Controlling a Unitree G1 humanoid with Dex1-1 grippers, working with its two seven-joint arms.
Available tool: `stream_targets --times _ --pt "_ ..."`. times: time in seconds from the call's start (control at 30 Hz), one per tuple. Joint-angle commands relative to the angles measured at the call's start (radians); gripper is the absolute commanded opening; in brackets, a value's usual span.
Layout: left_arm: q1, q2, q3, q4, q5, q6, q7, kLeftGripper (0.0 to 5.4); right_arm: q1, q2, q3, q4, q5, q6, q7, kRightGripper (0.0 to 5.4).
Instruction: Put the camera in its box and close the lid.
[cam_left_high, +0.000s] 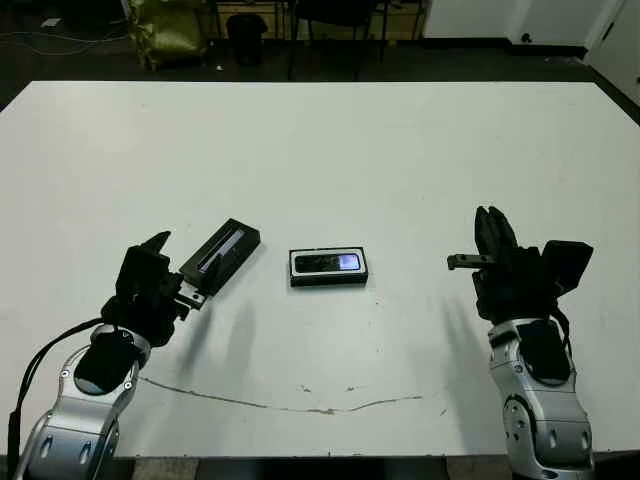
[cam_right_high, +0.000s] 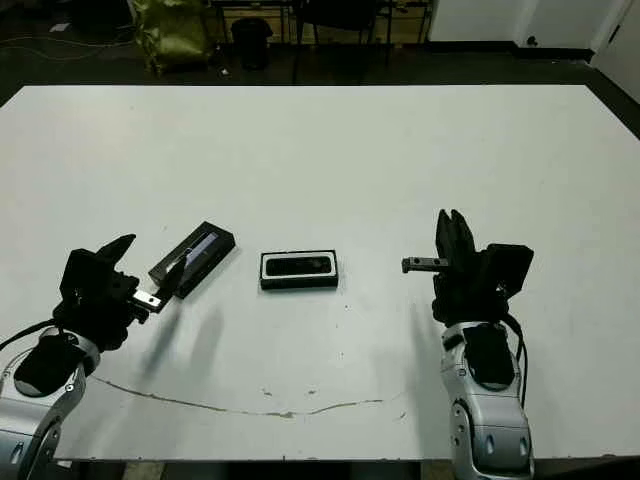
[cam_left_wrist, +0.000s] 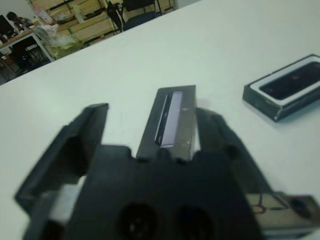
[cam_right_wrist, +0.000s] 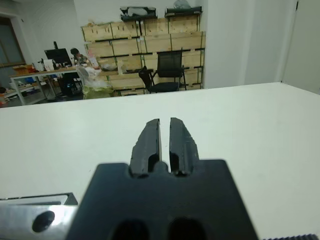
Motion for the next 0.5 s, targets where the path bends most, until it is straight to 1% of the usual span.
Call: stream_targets --times 0.03,0.1,0.23,0.27,0.37,0.5 --pt "-0.007 0.002 0.005 0.024 -0.012 0.032 -0.016 4.97 0.019 0.000 0.008 -0.006 -0.008 0.031 -0.012 0.00" --pt "-0.011 -0.001 0.011 0.035 -0.020 0.031 -0.020 5.38 0.025 0.000 0.014 -0.008 -0.016 0.028 -0.014 0.00" --pt "-0.030 -0.022 0.029 0.018 -0.044 0.120 -0.005 5.38 0.031 0.002 0.019 -0.007 -0.018 0.025 -0.012 0.00" --pt "-0.036 -0.029 0.039 0.014 -0.062 0.138 -0.011 5.38 0.031 0.002 0.019 -0.006 -0.016 0.023 -0.010 0.00" --pt "-0.064 -0.054 0.091 0.019 -0.168 0.216 -0.043 5.38 0.032 0.003 0.020 -0.003 -0.011 0.025 -0.007 0.00" --pt "-0.101 -0.051 0.127 0.027 -0.246 0.310 -0.055 5.38 0.032 -0.001 0.021 0.003 -0.012 0.021 -0.003 0.00"
